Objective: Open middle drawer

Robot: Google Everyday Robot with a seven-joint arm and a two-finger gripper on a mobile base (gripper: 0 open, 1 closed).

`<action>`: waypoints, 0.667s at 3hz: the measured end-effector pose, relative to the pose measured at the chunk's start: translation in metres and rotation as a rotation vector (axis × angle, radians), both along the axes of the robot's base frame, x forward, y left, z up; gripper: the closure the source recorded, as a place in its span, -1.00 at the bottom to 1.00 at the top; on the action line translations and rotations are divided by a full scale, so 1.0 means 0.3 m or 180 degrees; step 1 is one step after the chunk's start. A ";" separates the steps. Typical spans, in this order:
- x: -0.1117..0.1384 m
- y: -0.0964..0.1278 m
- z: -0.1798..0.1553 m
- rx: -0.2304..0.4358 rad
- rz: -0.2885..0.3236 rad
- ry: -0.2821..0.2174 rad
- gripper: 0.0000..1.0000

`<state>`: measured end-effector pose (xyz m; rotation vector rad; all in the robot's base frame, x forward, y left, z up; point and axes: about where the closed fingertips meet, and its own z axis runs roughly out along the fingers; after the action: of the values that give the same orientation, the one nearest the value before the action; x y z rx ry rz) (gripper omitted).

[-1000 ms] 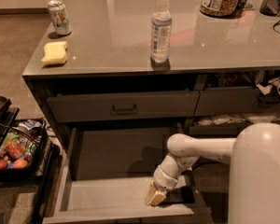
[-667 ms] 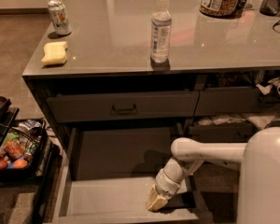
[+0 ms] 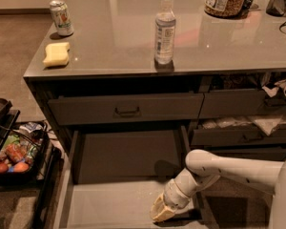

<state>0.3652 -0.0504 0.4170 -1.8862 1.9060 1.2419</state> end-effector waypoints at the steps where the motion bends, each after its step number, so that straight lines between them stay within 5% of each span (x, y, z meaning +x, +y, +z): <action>1: 0.000 0.000 0.000 0.0000 0.0000 0.0000 1.00; 2: 0.059 0.003 0.007 0.0027 0.0037 -0.0107 1.00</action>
Offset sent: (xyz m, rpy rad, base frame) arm 0.0459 0.0002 0.0064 0.0181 -0.0882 0.0228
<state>0.3828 -0.0494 0.4189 -1.9042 1.8729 1.2119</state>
